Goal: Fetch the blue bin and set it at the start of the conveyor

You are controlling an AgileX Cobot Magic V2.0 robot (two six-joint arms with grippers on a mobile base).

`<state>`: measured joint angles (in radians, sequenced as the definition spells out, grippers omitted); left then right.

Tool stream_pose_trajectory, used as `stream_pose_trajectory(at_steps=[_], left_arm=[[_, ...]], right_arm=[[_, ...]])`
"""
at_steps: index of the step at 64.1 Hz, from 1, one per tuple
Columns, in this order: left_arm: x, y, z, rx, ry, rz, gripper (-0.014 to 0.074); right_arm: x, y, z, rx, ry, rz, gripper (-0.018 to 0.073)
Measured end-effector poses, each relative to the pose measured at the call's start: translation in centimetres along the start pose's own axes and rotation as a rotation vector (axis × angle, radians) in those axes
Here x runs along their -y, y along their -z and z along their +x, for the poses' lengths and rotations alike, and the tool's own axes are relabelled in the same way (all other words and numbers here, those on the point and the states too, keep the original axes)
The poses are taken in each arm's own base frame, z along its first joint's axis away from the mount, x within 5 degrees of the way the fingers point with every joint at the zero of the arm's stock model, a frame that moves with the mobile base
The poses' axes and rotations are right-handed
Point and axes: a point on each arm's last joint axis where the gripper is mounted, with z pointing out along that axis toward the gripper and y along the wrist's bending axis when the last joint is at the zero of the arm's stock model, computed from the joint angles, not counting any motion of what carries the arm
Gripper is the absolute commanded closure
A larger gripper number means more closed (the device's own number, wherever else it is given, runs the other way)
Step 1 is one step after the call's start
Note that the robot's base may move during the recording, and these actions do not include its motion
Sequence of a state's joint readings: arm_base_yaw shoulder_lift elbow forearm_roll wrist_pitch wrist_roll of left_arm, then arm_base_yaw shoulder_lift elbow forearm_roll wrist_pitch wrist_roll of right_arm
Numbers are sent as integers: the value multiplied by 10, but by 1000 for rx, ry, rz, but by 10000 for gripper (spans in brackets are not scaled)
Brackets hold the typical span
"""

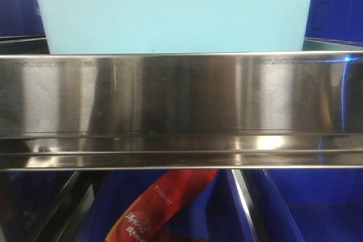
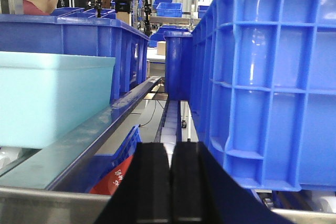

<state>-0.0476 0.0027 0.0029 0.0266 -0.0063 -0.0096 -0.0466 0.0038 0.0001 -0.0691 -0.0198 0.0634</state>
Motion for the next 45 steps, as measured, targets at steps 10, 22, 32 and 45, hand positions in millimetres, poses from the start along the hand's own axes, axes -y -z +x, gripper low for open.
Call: stream_pose_trajectory(at_steps=[10,22,32,45], left_arm=[[0,0,0,0,0,0,707],[0,0,0,0,0,0,707],[0,0,0,0,0,0,707],[0,0,0,0,-2,0,707]], right_arm=[[0,0,0,0,0,0,722],[0,0,0,0,0,0,722],[0,0,0,0,0,0,722],[0,0,0,0,0,0,722]])
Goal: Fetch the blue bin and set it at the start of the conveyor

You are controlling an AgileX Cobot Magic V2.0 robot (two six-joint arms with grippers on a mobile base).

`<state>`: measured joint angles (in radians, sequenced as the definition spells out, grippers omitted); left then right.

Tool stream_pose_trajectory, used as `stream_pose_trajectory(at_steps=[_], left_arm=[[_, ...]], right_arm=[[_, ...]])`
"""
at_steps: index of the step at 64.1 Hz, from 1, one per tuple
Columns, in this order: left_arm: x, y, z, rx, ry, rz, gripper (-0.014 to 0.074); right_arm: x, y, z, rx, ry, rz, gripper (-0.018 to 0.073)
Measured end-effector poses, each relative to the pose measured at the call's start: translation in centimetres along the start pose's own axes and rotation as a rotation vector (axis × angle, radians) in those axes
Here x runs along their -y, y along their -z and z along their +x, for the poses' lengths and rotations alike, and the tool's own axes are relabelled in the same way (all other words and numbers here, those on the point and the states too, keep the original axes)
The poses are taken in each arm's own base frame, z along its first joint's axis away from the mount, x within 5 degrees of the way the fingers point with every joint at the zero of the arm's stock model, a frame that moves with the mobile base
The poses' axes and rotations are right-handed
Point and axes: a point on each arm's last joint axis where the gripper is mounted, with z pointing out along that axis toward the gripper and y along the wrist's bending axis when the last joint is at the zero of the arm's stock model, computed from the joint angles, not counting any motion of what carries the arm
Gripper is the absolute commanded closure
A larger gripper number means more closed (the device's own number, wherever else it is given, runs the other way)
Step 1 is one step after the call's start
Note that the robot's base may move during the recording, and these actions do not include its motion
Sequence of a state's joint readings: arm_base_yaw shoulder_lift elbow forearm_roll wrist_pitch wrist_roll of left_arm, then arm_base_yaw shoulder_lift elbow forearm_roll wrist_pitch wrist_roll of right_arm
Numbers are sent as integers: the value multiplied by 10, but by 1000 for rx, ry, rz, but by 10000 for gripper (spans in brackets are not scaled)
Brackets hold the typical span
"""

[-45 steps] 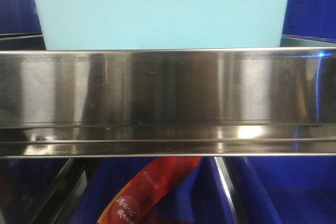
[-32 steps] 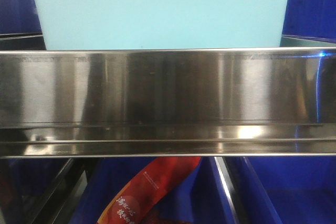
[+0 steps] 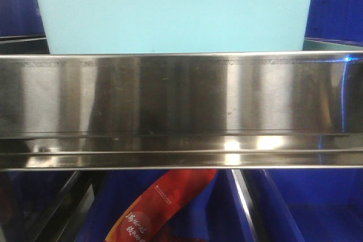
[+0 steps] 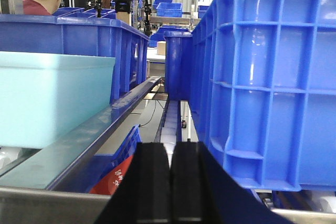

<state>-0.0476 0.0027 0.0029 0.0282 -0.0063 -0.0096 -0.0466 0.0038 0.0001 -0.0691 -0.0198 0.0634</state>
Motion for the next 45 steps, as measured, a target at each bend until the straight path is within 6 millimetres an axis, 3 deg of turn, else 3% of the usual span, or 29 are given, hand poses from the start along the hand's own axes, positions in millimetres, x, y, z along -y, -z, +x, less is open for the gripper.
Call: stream_pose_trajectory(at_steps=[29,37,45], left_arm=[[0,0,-7,48,0,0,707],[-1,4,-33,33,0,-3,707],[-2,13,-68,27,1,-7,707]], right_arm=[[0,0,-6,71,-37,-6,722],[0,2,-23,37,-103,1,722],[1,9,-56,51,-121,8,722]])
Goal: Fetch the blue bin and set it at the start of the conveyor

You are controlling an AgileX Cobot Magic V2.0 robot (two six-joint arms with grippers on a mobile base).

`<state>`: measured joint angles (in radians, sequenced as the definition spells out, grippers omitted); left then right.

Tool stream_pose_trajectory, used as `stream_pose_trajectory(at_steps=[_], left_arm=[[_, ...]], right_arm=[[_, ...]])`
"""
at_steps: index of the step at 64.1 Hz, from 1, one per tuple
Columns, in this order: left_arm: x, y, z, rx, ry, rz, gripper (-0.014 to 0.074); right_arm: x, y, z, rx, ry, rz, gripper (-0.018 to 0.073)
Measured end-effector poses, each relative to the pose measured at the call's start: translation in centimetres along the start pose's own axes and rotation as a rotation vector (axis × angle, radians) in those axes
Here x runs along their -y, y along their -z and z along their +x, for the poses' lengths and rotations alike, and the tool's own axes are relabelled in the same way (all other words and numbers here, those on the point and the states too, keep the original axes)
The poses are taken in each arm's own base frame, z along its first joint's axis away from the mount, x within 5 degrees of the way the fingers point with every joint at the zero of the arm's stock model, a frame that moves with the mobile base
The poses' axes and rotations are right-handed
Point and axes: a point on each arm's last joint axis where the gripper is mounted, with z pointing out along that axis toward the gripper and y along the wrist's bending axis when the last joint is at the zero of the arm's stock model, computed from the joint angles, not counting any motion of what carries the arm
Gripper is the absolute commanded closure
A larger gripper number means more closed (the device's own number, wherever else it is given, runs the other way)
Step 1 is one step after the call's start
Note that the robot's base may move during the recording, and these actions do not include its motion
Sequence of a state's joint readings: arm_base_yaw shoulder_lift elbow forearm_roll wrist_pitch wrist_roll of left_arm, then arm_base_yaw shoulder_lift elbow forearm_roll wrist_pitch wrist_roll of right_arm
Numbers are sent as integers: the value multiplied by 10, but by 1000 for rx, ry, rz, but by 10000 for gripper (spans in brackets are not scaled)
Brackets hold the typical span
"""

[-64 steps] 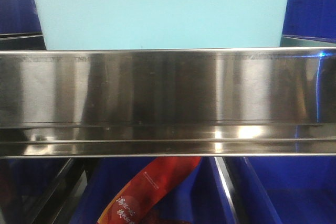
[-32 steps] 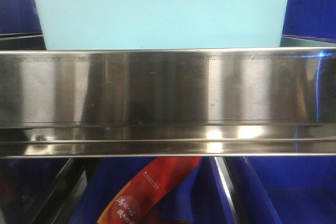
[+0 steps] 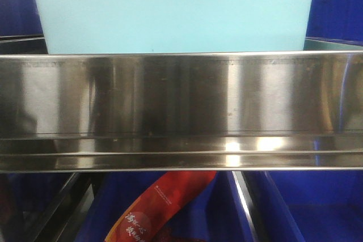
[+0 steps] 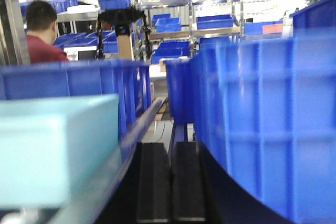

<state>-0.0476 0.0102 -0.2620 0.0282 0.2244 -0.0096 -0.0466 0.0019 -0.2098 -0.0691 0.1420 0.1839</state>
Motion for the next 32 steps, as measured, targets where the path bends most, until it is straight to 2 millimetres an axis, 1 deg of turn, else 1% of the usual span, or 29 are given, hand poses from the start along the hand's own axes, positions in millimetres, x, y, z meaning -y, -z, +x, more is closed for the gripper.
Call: stream_pose_trajectory(at_steps=[4,9,13,23,30,32], left_arm=[[-1,1,-16,-33,0,-2,707],[-1,-2,-33,-93,0,-3,707],[-1,-8,-46,-134,-3,-4,707],[-2,-30,-80,-201,-11,-4,707],[-2,-51,-98,-232,-11,-3,707],[-2,-56,-100,-240,-11,-3,707]], right_arm=[[-2,3,-21,23,-2,0,722],[-4,3,-40,16,-3,4,722],[-5,-2,-52,-19,-4,11,722],[-8,-22,-83,-146,19,31,722],[-10,-38,-102,-243,53,43,722],[-11,-44,-108,-259,55,45,722]])
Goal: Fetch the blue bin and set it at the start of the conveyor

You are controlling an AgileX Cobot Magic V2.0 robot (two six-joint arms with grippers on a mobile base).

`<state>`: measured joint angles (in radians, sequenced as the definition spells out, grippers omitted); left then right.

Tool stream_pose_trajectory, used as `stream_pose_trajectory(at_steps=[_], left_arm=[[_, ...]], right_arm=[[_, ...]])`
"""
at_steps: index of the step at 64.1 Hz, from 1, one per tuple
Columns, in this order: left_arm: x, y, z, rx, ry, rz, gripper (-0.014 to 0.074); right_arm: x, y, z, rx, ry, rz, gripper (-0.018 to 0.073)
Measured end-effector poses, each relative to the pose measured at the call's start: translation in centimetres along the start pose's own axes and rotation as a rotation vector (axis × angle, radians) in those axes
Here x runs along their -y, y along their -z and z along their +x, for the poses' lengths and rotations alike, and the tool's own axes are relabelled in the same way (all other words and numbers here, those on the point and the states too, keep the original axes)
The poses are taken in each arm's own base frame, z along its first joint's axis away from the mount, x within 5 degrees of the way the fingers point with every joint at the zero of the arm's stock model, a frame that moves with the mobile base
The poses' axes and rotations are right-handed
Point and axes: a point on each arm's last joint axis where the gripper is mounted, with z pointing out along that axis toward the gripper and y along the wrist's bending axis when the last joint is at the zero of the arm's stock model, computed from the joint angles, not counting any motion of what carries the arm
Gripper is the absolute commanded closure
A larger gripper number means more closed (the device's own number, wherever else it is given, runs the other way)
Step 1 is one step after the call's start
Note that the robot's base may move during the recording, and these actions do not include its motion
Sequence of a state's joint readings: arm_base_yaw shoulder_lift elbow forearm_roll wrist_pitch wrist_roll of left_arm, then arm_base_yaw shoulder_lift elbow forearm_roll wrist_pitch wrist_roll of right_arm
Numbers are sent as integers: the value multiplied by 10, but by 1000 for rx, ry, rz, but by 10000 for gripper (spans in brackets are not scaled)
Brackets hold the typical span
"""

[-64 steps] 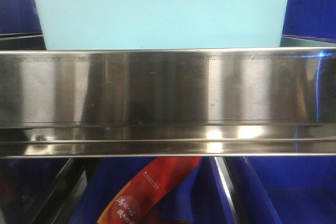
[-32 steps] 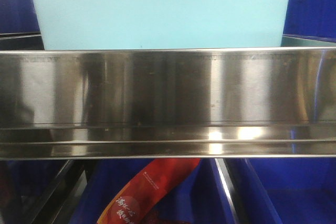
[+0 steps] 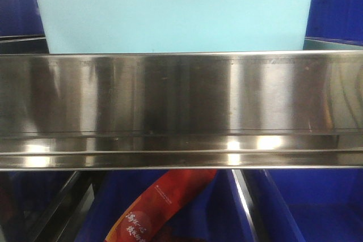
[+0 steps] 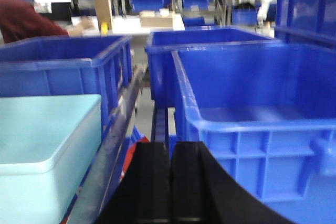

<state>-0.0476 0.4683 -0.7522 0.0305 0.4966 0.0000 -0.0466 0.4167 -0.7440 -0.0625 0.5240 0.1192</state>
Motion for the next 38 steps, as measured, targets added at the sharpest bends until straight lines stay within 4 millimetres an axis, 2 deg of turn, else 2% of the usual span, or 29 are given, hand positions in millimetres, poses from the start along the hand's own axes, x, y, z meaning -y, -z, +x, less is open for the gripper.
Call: stream_pose_trajectory(at_steps=[7,16,28,38], left_arm=[[0,-18,-6,-27,-1,1,707],[0,-23,-7,-20,-1,2,707],[0,-23,-15,51,-1,2,707],[1,-26,-20,23,16,10,707]], right_arm=[[-2,-19,-20,-43,6,4,722],[-3,-33,-24,-75,8,6,722],[-3,-37,-25,-69,10,4,722],[-4,-38,-34,-39,-8,-8,722]])
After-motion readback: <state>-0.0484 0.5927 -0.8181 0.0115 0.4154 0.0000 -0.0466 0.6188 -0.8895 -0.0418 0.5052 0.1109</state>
